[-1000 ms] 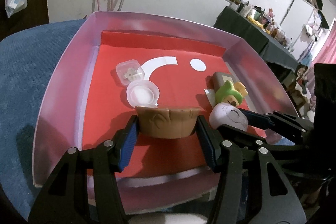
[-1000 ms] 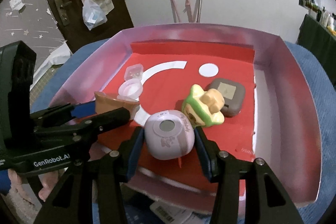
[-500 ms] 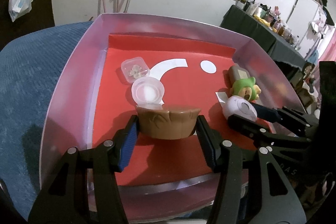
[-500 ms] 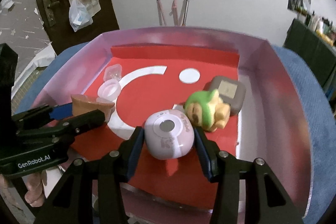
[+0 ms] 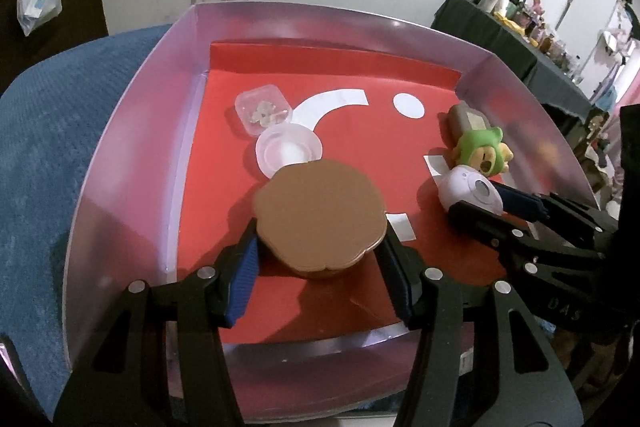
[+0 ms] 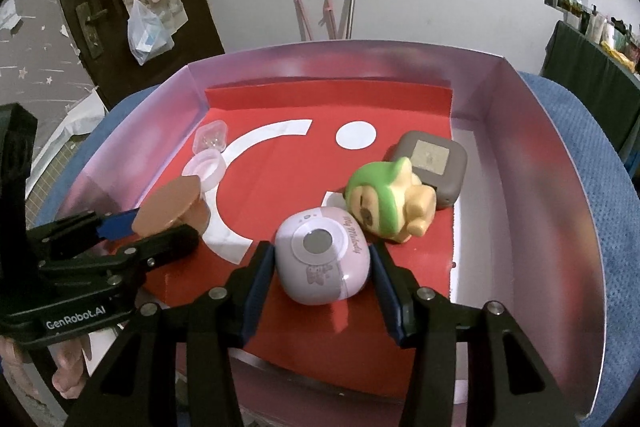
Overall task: Organize rigid objects
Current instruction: 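Lower the brown pot with the left gripper while the right gripper lowers the pink container, then open both grippers to release the brown pot and pink container in the tray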
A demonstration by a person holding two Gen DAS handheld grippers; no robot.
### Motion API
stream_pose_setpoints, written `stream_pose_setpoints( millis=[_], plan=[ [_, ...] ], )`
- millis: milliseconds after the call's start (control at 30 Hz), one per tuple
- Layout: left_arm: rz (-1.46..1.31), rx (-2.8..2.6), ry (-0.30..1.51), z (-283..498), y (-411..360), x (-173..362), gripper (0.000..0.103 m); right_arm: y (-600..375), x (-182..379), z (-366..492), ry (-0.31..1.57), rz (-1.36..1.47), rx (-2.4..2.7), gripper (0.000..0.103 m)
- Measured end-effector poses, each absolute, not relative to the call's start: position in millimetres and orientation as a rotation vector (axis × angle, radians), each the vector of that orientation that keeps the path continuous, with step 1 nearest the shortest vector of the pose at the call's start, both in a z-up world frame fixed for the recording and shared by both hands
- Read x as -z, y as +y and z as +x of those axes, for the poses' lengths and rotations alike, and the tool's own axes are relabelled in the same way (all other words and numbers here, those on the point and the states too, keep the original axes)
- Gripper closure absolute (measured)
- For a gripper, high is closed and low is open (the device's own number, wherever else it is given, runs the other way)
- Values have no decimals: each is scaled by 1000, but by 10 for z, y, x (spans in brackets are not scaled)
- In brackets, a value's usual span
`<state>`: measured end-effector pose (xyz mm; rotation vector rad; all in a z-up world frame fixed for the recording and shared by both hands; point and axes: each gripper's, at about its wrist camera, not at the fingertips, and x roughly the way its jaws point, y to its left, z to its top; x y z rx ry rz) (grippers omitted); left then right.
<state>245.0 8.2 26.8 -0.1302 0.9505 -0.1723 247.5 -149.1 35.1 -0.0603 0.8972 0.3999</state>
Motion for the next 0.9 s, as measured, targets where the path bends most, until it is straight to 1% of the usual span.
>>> stream_pose_setpoints(
  millis=[633,733,800,833,900],
  plan=[
    [-107,158,956,2468,106,-262,49,-1493,-368,2475,900,-48,-406,51],
    [-101,174,956,2447,99,-269,44,-1508,-377,2459,900,-45,-406,51],
    [-93,174,952,2432,78,-278,43,-1516,-394,2442,898,-38,-412,51],
    [-88,171,950,2426,70,-278,43,-1518,-407,2429,893,-40,-413,50],
    [-81,168,950,2416,58,-281,43,-1527,-438,2396,885,-39,-415,43]
  ],
)
